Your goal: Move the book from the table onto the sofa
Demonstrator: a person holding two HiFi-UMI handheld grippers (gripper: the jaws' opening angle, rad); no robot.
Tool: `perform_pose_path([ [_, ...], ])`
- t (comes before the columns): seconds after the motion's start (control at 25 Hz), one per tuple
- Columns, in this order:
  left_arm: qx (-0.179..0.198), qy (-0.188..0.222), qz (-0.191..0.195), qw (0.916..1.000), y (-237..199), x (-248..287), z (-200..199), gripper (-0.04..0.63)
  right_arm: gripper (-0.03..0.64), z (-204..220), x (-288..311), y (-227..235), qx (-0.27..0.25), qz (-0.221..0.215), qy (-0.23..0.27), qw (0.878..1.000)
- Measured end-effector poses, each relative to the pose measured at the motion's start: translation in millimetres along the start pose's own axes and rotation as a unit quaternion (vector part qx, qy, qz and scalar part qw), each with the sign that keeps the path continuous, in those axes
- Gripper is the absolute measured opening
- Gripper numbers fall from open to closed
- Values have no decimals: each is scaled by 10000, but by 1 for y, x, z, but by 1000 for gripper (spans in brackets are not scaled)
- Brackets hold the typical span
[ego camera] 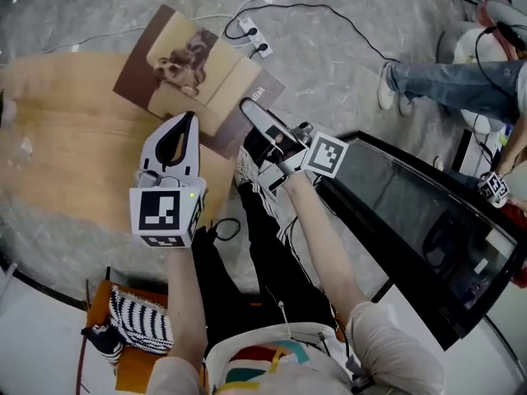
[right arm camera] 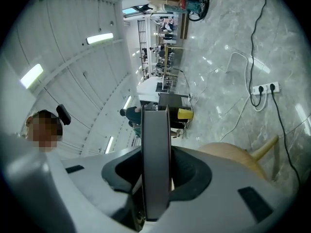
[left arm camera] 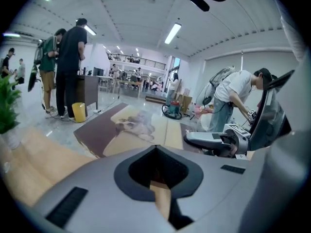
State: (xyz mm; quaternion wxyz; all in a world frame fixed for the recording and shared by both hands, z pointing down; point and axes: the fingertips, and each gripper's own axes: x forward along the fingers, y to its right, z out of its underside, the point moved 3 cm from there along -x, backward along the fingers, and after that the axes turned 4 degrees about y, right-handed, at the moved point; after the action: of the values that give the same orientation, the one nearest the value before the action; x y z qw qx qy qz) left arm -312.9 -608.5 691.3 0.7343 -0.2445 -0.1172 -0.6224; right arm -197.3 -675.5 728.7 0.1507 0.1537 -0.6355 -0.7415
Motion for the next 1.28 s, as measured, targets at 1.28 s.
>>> perform_pose_path([
  [1.28,21,2794,-2768,9194,-61,-445,-193,6,156,150,36,-413,-981,-2086,-401,9722],
])
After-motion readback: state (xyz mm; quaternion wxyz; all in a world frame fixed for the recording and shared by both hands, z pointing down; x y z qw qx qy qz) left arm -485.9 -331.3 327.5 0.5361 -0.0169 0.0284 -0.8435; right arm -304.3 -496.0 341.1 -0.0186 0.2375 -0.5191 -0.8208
